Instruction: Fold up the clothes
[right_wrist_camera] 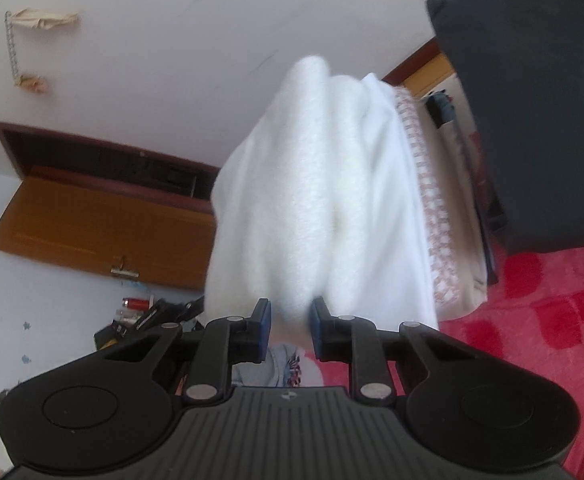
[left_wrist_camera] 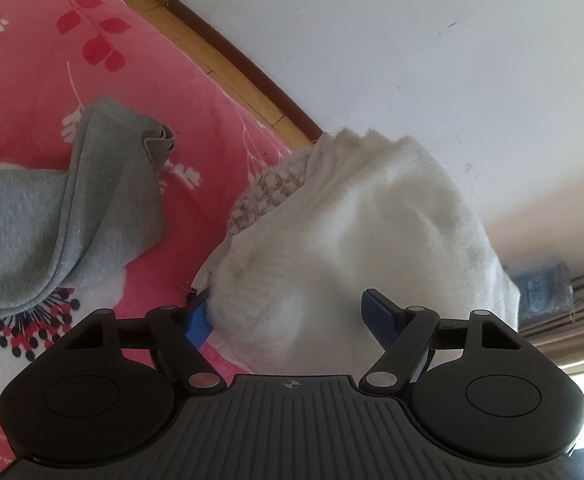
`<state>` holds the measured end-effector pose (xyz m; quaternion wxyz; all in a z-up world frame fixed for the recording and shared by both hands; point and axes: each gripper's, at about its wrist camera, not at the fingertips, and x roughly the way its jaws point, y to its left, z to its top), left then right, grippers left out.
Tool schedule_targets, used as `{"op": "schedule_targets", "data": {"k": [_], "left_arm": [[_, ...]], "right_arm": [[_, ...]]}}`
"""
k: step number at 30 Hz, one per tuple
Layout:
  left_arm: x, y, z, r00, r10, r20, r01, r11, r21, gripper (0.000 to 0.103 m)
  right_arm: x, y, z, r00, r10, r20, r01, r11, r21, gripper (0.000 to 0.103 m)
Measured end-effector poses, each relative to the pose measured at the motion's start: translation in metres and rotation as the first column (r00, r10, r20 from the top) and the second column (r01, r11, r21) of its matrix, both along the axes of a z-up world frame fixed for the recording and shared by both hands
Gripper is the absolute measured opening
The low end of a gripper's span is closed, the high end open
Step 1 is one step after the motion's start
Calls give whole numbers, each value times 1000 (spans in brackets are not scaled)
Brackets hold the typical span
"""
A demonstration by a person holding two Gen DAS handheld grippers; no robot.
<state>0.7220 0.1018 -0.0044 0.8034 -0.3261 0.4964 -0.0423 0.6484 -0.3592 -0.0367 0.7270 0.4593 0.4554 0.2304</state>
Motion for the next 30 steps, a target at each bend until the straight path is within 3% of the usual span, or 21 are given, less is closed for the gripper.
{"op": "schedule_targets", "data": {"k": [3, 5, 9, 15, 21, 25, 27, 30], "left_arm": [[2, 2, -2, 1000, -8, -4, 8, 1000, 3, 76], [2, 1, -3, 1000, -19, -6, 19, 1000, 2, 76], [-6, -12, -2, 997, -71, 6, 71, 997, 5, 76], [-18, -12, 14, 998, -51, 43, 47, 994, 101, 78], [-48, 10, 53, 985, 33, 172, -68, 978, 197, 80], [-53, 5, 71, 968, -40, 247, -21, 971, 236, 81], [-55, 4, 74, 960, -72, 271, 0, 967, 256, 82], [-69, 17, 71, 955, -83, 286, 12, 970, 243, 83]], "right_arm": [[-3, 4, 0, 1000, 15, -2, -15, 1000, 4, 23], [-5, 4, -3, 1000, 24, -6, -24, 1000, -17, 18], [-6, -8, -18, 1000, 1, -30, -3, 997, -77, 16], [1, -19, -13, 999, 13, -37, -18, 988, -155, 18], [-10, -31, 43, 992, -25, 126, 71, 924, -376, 19], [-7, 10, 76, 959, 118, 259, 19, 882, -472, 19], [-3, 36, 78, 944, 169, 284, -6, 868, -497, 19], [-3, 62, 62, 954, 158, 255, 28, 800, -599, 19]]}}
